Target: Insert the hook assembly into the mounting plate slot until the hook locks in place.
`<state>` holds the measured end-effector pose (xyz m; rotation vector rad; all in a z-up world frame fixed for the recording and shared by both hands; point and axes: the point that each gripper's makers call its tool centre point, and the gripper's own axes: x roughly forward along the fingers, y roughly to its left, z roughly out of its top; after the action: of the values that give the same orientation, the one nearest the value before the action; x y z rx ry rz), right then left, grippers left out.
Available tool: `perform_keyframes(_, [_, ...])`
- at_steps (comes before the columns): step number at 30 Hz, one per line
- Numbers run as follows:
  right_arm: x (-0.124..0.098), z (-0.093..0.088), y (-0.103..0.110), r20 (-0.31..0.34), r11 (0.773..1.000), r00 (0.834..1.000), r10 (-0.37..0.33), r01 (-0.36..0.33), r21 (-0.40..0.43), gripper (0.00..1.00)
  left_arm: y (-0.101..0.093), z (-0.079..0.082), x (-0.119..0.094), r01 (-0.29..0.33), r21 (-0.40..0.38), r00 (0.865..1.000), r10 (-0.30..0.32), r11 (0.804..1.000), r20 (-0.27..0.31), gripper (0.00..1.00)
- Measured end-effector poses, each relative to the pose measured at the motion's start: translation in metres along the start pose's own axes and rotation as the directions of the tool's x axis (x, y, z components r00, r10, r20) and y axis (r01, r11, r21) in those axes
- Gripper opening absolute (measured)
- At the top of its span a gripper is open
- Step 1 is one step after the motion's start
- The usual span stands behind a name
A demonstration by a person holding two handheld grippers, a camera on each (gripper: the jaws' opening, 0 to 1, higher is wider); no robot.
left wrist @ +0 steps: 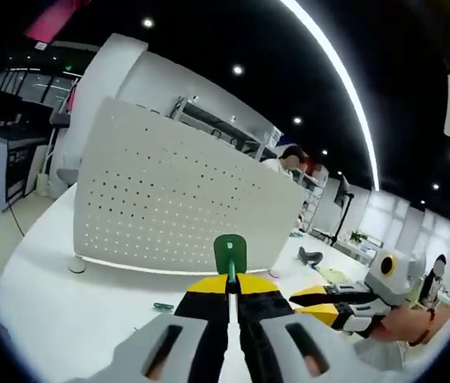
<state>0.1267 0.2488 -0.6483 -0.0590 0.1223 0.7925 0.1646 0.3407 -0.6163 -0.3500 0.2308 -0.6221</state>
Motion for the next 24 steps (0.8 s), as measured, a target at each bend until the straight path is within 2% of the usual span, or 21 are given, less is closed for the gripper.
perform_keyframes(10, [-0.002, -0.006, 0.002, -0.01, 1.0, 1.0, -0.009, 0.009, 0.001, 0.19, 0.02, 0.024, 0.004, -0.075, 0.063, 0.997, 0.074, 0.995, 0.021, 0.02])
perform_keyframes(17, [-0.006, -0.013, 0.001, -0.042, 1.0, 0.999, 0.001, -0.001, 0.004, 0.2, 0.031, 0.033, 0.009, -0.116, 0.101, 0.993, 0.115, 0.988, 0.02, 0.02])
perform_keyframes(24, [-0.009, -0.016, -0.003, -0.047, 1.0, 0.999, -0.006, 0.007, 0.02, 0.2, 0.043, 0.042, 0.013, -0.157, 0.132, 0.987, 0.155, 0.979, 0.028, 0.02])
